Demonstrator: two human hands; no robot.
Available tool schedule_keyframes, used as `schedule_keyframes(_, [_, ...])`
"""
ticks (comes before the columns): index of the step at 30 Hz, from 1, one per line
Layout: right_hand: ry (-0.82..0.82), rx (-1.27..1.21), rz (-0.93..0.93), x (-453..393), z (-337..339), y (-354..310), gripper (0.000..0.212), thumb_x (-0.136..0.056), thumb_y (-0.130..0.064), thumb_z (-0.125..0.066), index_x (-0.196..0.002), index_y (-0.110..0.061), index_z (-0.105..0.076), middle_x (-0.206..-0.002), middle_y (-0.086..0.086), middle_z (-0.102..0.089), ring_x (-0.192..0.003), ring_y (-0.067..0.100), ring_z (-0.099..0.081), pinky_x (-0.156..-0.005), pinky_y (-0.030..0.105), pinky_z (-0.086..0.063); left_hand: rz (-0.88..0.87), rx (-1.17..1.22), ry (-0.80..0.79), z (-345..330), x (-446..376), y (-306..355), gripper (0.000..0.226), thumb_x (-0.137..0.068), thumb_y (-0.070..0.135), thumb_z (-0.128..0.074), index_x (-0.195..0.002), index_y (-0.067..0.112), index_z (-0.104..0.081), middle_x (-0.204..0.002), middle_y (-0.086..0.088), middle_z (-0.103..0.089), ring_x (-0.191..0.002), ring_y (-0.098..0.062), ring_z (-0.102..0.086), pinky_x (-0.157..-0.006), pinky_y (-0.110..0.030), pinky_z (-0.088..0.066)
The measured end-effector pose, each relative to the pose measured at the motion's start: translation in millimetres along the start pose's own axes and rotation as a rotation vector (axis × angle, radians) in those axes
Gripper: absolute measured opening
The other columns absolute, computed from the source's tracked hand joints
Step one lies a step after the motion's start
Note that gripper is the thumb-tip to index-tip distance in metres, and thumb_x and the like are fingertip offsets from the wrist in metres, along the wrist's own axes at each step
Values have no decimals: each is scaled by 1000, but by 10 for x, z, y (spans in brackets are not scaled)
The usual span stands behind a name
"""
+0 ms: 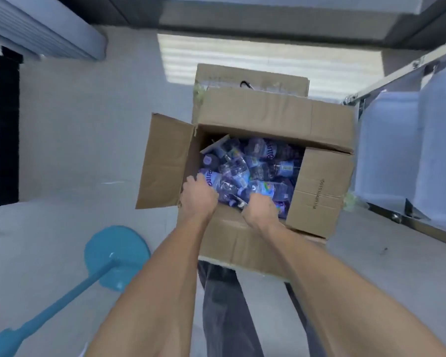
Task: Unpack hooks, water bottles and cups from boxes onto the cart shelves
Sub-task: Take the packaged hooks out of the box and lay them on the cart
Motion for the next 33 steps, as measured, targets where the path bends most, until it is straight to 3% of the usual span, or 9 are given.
schedule_keyframes(4, [-16,-54,-49,-606,-561,-63,31,-94,-20,-55,-124,-11,-58,-119,14,-62,-113,33,-57,-89,39,-49,-51,-2,-2,-326,-962,62,32,-93,18,-48,-122,5,-50,-128,-20,-49,-117,-39,-51,-93,-45,-41])
schedule_keyframes(7, [8,-6,-39,-911,-980,11,45,-93,-10,-52,-137,-10,-46,-120,17,-59,-114,35,-55,-87,41,-48,-119,1,14,-589,-1496,139,34,-94,16,-48,-126,5,-47,-131,-20,-49,-119,-39,-52,-95,-45,-42])
schedule_keyframes(13, [240,-105,-76,-1164,-1157,197,10,-89,-6,-52,-95,-13,-57,-91,16,-66,-88,36,-63,-73,38,-39,-162,-136,-4,-1100,-1820,139,52,-92,22,-57,-138,5,-40,-132,-19,-53,-120,-38,-52,-95,-42,-43])
schedule_keyframes(16, [356,-95,3,-1134,-1122,244,15,-85,-5,-53,-96,-13,-58,-84,11,-63,-86,34,-57,-78,39,-35,-191,-305,32,-1217,-1763,81,51,-95,20,-57,-142,7,-42,-130,-17,-51,-118,-35,-54,-93,-42,-44])
schedule_keyframes(23, [814,-242,-23,-934,-618,262,47,-68,-6,-22,-92,-15,-61,-81,4,-54,-82,28,-44,-74,36,-30,-322,-449,135,-1020,-1693,178,22,-88,3,-52,-105,6,-66,-108,-17,-67,-103,-37,-61,-79,-38,-44])
schedule_keyframes(25, [781,-194,-19,-983,-482,334,47,-73,-3,-28,-100,-16,-64,-90,5,-56,-89,28,-45,-81,38,-33,-489,-501,161,-1068,-1497,173,25,-86,5,-54,-110,8,-64,-116,-16,-61,-106,-36,-54,-77,-40,-40])
schedule_keyframes(29, [744,-122,-71,-997,-481,450,41,-87,-3,-49,-124,-17,-57,-121,10,-51,-111,30,-46,-97,38,-32,-627,-487,-59,-1424,-1079,31,37,-80,13,-58,-117,6,-57,-151,-11,-35,-114,-35,-52,-76,-41,-42])
schedule_keyframes(31, [628,-187,-146,-976,-609,476,44,-85,-1,-50,-127,-15,-53,-123,11,-48,-110,31,-46,-89,38,-34,-511,-275,-137,-1596,-904,-38,39,-77,16,-56,-114,5,-56,-147,-4,-41,-92,-39,-61,-64,-37,-36])
schedule_keyframes(33, [470,-281,-207,-974,-776,541,44,-87,-1,-48,-129,-14,-50,-120,12,-49,-106,33,-50,-78,40,-35,-388,-5,-94,-1657,-784,-44,24,-71,15,-50,-95,11,-51,-116,-9,-60,-80,-41,-57,-62,-34,-34])
Point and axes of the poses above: each hand's wrist, its own x-axis away from the middle knuckle, its own z-axis out of the back of the hand, y = z × x, the point moved 3 cm from there along -x, towards the middle knuckle
